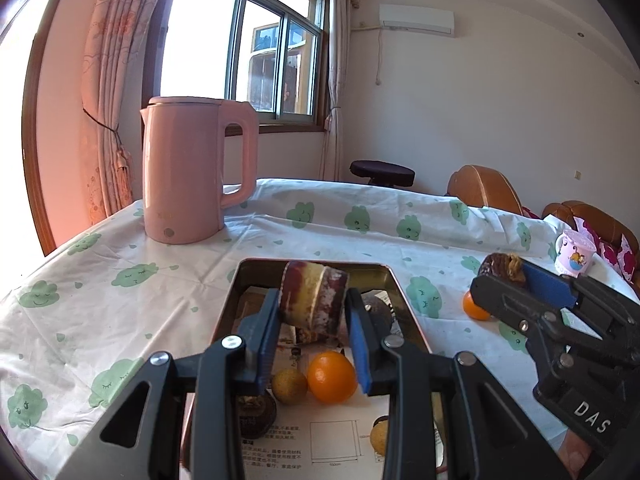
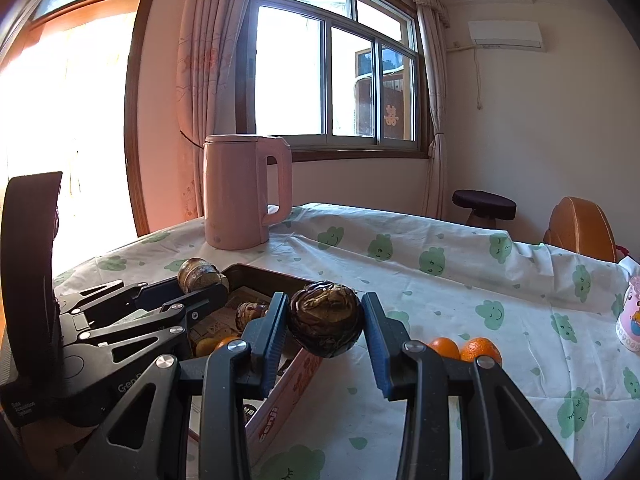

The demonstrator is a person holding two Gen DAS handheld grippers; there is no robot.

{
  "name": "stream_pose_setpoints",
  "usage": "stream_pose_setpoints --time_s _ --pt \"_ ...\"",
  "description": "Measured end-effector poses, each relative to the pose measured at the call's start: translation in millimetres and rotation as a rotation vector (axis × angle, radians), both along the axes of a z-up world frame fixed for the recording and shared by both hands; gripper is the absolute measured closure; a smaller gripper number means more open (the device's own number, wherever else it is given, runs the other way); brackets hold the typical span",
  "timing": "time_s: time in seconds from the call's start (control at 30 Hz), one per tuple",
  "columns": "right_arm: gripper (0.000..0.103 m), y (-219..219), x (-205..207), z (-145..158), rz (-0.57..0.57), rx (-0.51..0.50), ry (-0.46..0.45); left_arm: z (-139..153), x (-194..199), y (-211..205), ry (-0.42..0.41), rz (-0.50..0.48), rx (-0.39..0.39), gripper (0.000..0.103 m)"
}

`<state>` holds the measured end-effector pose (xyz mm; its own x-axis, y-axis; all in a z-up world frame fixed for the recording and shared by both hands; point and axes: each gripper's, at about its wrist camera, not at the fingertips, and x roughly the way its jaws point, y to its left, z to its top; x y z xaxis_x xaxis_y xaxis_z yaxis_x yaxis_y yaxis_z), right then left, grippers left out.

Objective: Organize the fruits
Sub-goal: 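Lower the jar with the left gripper while the right lowers the brown fruit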

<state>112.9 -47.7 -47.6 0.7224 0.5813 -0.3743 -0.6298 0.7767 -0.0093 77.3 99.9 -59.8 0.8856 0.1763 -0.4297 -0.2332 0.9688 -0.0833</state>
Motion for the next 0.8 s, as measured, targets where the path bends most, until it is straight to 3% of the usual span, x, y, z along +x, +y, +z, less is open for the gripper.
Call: stream_pose_setpoints --time_s 0.8 --pt "0.063 48 4 -20 0.074 -0.078 0.054 -9 8 41 0.082 0.075 -0.016 0.07"
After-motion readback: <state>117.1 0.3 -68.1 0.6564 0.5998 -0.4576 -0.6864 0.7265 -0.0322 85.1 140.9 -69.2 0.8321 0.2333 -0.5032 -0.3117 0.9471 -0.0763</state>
